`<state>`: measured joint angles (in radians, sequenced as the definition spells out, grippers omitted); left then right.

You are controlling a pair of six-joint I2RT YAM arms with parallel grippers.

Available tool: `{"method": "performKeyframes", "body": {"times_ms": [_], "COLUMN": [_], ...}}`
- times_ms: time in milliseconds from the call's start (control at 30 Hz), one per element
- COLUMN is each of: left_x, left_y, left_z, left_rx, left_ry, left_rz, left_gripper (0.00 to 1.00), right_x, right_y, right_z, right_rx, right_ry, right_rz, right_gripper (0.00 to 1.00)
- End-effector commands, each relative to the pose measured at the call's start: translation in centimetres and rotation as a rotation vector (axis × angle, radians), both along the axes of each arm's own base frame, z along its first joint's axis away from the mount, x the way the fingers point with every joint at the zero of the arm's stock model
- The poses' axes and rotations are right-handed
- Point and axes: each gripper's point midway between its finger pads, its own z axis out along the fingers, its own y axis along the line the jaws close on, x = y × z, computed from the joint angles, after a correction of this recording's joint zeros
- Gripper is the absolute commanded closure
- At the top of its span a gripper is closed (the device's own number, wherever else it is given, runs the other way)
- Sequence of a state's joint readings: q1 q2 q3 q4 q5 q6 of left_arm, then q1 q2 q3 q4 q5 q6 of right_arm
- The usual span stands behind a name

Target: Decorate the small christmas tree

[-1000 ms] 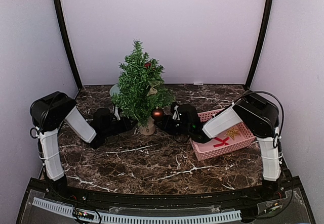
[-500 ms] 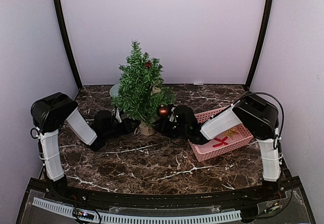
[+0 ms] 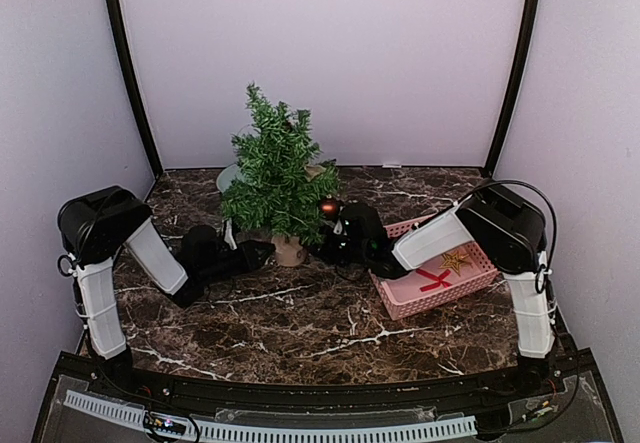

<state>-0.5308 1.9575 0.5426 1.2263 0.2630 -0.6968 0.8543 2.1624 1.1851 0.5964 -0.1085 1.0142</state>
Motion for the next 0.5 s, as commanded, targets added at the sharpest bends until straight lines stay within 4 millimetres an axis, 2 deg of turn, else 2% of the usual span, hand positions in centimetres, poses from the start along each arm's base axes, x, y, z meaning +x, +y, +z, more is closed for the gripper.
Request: {"method": "performKeyframes", "body": {"times_ms": [0,300,467], "left_x": [0.2,2.2,3.2], "left_y": [1.5,2.1,0.9], "left_z": [1.0,1.8,2.5], "left_rx": [-0.033,-0.022,-0.028], "left_ry": [-0.005,-0.031,-0.061], "left_rz": [0.039,0.058,0.008], "left_gripper": [0.73,0.68,0.68], "right_x": [1.7,2.6,2.9], "right_y": [0.2,1.3,1.6], "right_z": [0.3,0.1,0.0], "right_rx": [-0.001,-0.009,0.005], "right_ry": [-0.042,-0.07,-0.07], "right_rz": [0.007,0.061,0.072], "right_gripper": [0.77,0.77,0.77]}}
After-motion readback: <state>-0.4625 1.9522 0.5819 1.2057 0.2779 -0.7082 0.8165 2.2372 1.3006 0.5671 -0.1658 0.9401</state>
